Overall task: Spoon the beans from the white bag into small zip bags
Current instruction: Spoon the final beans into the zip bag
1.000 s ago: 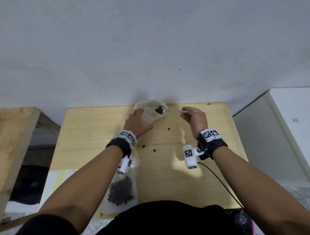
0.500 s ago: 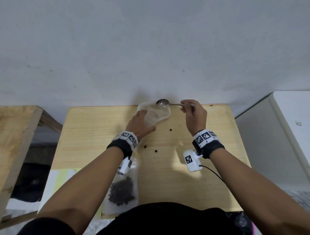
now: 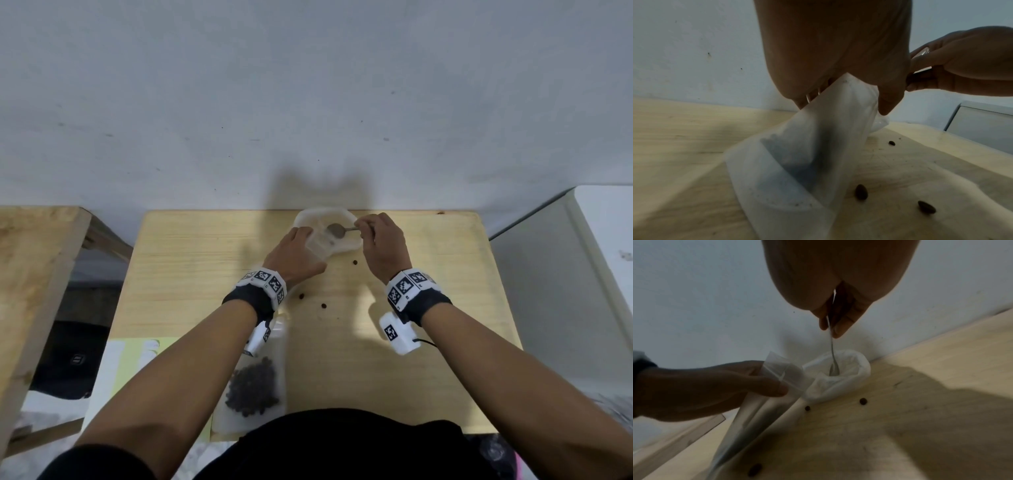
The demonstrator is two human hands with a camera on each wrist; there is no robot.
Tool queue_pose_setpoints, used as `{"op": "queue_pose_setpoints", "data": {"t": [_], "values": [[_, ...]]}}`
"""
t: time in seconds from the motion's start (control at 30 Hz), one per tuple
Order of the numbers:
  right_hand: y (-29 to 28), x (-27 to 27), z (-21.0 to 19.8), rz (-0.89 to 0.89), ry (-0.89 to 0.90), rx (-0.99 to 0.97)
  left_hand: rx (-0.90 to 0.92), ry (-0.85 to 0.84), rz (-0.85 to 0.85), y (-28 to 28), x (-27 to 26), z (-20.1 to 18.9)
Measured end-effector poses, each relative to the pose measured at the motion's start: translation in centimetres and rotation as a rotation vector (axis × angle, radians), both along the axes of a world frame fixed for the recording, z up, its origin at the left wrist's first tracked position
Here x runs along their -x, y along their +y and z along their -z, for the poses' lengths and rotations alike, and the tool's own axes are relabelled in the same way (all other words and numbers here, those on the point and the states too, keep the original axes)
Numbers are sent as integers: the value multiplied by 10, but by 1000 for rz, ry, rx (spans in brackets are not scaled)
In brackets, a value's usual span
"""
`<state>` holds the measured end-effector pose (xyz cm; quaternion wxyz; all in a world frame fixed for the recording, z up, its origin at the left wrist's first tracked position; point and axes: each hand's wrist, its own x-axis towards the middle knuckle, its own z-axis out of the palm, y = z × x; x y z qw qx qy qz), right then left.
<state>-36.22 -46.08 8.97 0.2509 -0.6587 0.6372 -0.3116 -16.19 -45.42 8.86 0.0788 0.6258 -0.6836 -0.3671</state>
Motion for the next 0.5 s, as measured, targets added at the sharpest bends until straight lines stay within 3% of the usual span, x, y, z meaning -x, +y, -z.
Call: {"op": "queue_pose_setpoints", "data": {"t": [0.2, 0.5], "values": [[8, 9, 4, 50, 76, 62, 1, -25, 25, 5, -4, -3], [10, 10, 7, 85, 35, 93, 27, -27, 64, 8, -3, -2]]}}
